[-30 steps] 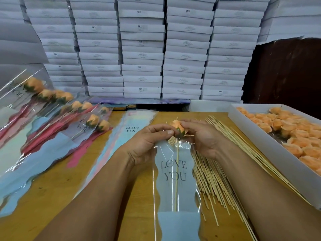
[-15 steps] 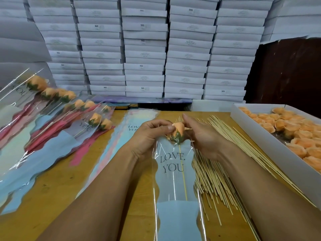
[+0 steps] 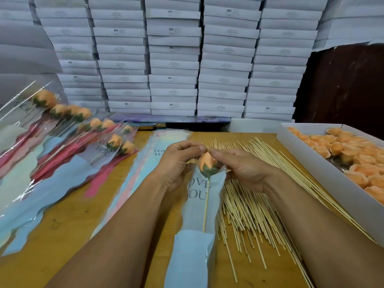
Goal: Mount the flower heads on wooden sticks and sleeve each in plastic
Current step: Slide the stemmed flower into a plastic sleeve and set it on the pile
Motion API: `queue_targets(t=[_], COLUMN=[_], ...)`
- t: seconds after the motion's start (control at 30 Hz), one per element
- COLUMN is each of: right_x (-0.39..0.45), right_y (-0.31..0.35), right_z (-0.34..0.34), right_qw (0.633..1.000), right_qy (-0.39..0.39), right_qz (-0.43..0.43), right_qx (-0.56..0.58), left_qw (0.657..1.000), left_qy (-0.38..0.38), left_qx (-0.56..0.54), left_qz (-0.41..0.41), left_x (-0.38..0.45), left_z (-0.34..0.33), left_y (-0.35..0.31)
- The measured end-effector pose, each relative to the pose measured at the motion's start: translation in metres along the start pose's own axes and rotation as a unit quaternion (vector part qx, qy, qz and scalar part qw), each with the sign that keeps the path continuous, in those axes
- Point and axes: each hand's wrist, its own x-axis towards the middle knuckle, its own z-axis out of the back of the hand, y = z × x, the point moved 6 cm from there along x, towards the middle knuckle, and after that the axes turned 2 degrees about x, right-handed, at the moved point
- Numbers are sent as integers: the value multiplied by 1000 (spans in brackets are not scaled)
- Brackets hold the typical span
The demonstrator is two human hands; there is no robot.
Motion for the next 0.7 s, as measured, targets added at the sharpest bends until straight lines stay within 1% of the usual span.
queue_targets(t=[0.13,0.23,0.33,0.43,0.5,0.63,0.7], right_x=[1,3,4,3,2,3,2], right_y=[-3,-4,-3,1,3,5,6], right_z=[-1,2,6,9,10,11,10], right_qw=[1000,997,988,983,983,976,975], right_qy=[6,-13,-37,-45,-42,-26,-9], right_qz=[-10,-5,-5,15,30,45,52], right_qx=[19,79,153,179,178,212,215], left_qw=[1000,999,999,998,997,987,985], left_qy=[-5,-5,6,18,32,88,99], left_qx=[28,36,28,22,-8,-128,-134], left_qz=[10,9,29,57,64,44,43], left_x=[-1,-4,-7,-9,-11,-12,-11], left_z=[-2,-7,-9,-9,-10,-13,-13], left_y=[2,1,1,2,0,-6,-7])
